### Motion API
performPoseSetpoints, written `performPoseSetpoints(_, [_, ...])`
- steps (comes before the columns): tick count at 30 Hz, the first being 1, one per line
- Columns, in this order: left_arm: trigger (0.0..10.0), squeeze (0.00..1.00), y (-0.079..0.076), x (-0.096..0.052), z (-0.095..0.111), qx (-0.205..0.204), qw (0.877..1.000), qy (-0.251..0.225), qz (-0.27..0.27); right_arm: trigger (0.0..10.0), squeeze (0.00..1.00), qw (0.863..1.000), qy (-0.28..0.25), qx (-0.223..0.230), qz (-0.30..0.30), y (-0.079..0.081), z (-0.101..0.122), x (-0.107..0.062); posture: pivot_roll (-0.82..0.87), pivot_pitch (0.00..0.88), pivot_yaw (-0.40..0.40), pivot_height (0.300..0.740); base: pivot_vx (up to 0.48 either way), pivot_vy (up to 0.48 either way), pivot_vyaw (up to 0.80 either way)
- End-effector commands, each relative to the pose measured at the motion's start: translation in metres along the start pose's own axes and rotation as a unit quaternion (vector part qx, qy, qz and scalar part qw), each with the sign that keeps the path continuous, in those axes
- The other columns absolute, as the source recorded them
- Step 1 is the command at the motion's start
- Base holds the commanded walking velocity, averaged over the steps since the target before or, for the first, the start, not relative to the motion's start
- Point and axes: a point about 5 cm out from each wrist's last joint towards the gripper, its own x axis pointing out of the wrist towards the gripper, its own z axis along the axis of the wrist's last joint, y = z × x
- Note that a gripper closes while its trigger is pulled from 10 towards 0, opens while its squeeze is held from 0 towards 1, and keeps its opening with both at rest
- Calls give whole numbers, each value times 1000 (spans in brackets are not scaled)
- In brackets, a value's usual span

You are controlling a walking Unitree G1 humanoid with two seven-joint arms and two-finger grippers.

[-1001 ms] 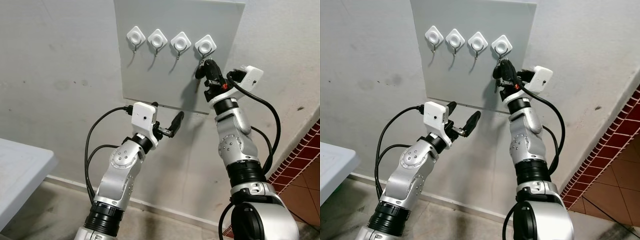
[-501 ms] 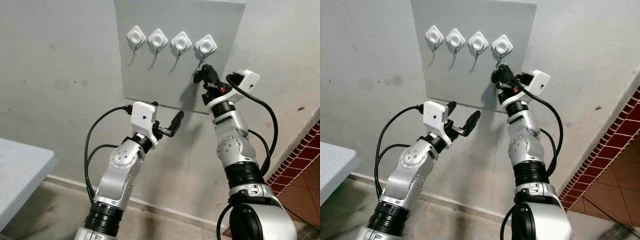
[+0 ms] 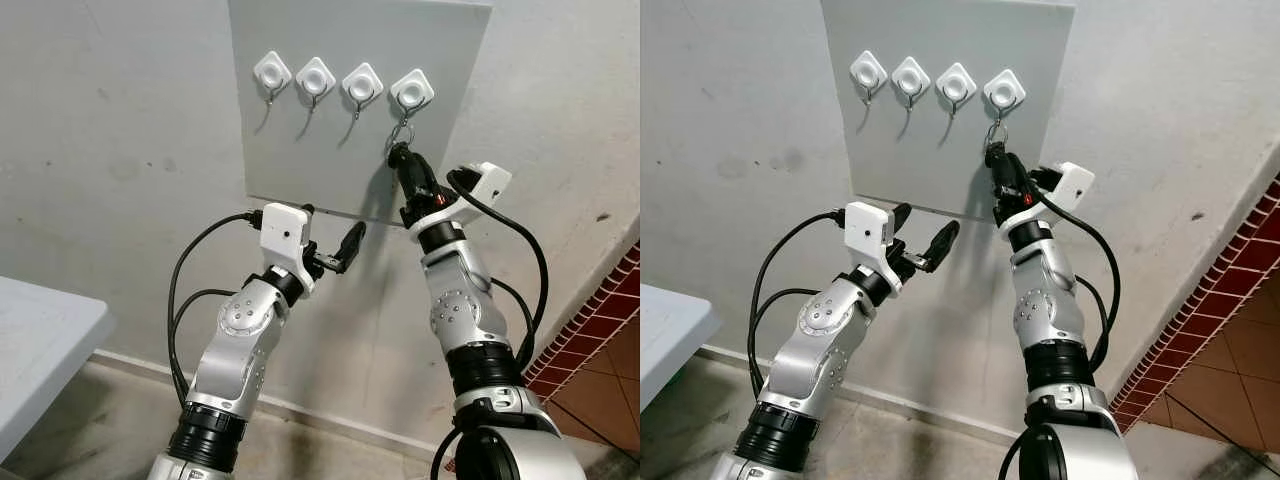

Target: Hang keys on a hook

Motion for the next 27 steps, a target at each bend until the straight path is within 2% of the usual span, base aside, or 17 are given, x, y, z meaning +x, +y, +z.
performPoseSetpoints(1, [10000, 0, 0, 3, 8, 2, 1000, -11, -1, 10000, 1000, 1000, -4, -13, 1, 0, 2, -2, -43, 0, 1, 740, 0, 0, 0])
performPoseSetpoints(10, [10000, 0, 9, 1, 2, -10, 1000, -4, 18, 10000, 1000, 999, 5, -29, -17, -9, -6, -26, -46, 0, 4, 740, 0, 0, 0])
performPoseSetpoints(14, [10000, 0, 18, 0, -2, -26, 999, 2, 41, 10000, 1000, 998, 10, -59, -36, -16, -11, -44, -52, 0, 11, 740, 0, 0, 0])
performPoseSetpoints(19, [10000, 0, 26, -1, -6, -32, 998, 7, 55, 10000, 1000, 996, 11, -72, -55, -19, -12, -60, -58, 0, 20, 740, 0, 0, 0])
performPoseSetpoints(22, [10000, 0, 33, -5, -8, -43, 996, 4, 72, 10000, 1000, 991, 18, -114, -64, -23, -13, -74, -62, 0, 21, 740, 0, 0, 0])
performPoseSetpoints(26, [10000, 0, 40, -11, -11, -59, 994, 4, 89, 10000, 1000, 987, 22, -140, -70, -24, -13, -86, -70, 0, 22, 740, 0, 0, 0])
performPoseSetpoints(27, [10000, 0, 42, -14, -14, -65, 993, 5, 97, 10000, 1000, 985, 24, -159, -68, -23, -12, -91, -70, 0, 22, 740, 0, 0, 0])
